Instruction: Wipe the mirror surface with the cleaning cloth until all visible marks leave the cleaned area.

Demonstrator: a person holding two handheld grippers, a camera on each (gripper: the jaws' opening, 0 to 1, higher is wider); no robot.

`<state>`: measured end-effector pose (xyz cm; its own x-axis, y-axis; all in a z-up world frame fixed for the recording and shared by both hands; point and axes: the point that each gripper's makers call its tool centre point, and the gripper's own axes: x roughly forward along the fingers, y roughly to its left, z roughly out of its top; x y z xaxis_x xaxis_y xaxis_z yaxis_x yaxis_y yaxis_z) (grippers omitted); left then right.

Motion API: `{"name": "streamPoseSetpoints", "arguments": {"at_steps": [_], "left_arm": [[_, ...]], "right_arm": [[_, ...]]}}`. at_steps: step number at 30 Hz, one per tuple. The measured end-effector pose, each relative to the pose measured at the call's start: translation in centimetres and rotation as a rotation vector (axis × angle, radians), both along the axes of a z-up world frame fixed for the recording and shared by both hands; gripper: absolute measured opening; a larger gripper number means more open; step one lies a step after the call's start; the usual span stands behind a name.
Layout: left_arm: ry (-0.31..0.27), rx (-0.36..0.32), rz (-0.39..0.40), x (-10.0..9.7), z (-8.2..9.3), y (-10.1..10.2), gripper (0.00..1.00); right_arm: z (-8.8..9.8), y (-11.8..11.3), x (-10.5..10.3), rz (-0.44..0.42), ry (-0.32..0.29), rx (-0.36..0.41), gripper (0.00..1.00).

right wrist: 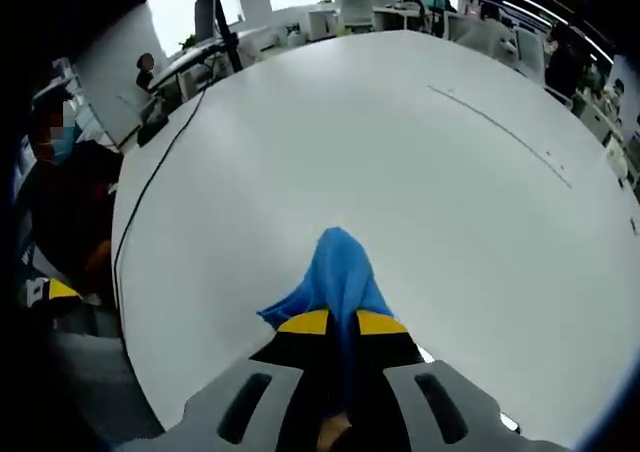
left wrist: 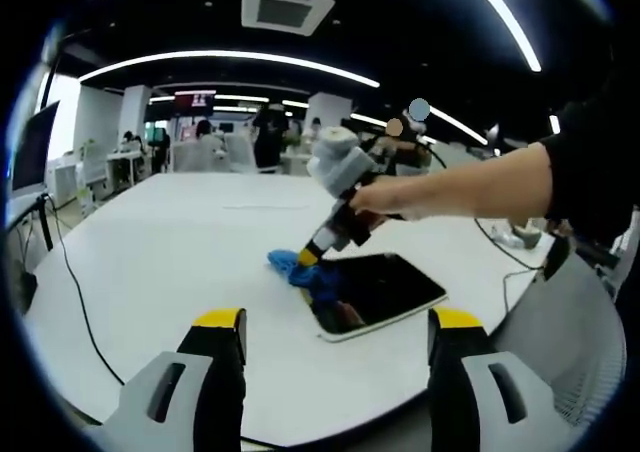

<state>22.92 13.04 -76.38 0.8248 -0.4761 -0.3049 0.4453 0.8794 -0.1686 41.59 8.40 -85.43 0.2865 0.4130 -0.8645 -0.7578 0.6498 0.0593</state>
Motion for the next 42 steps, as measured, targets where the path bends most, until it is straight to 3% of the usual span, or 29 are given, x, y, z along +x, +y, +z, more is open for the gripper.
{"name": "streamPoseSetpoints", "arguments": {"at_steps": [3,10,20,23,27,42], "left_arm": [[-0.022,-0.002,0.005,0.13,0.35,0.08,0.75],[-0.023,-0.004,-0.01,0.06,0.43,-0.13,0.76],[0.016,0.014,0.007,-0.2,-0.23,0.24,0.74],[-0.016,-0.007,0.022,0.02,0.34,0.37,0.72],[-0.036,-0.001,0.023,0.1,0.63,0.34,0.74],[-0.008,0.036,0.01,0.12,0.03,0.24,0.75]], "right_arm": [[0.09,-0.41,0.57,0.018,-0.034,-0.041,0.03],[-0.03,-0.36,0.56,-0.003,-0.041,-0.028,0.03],[-0.03,-0.33,0.58,0.026,-0.005,-0.031,0.03],[-0.02,-0.26,0.48,0.094,-0.01,-0.035,0.03],[-0.04,-0.34,0.42,0.119,-0.014,-0.034,0.03],[-0.04,-0.55,0.34,0.104,0.014,0.021,0.03]]}}
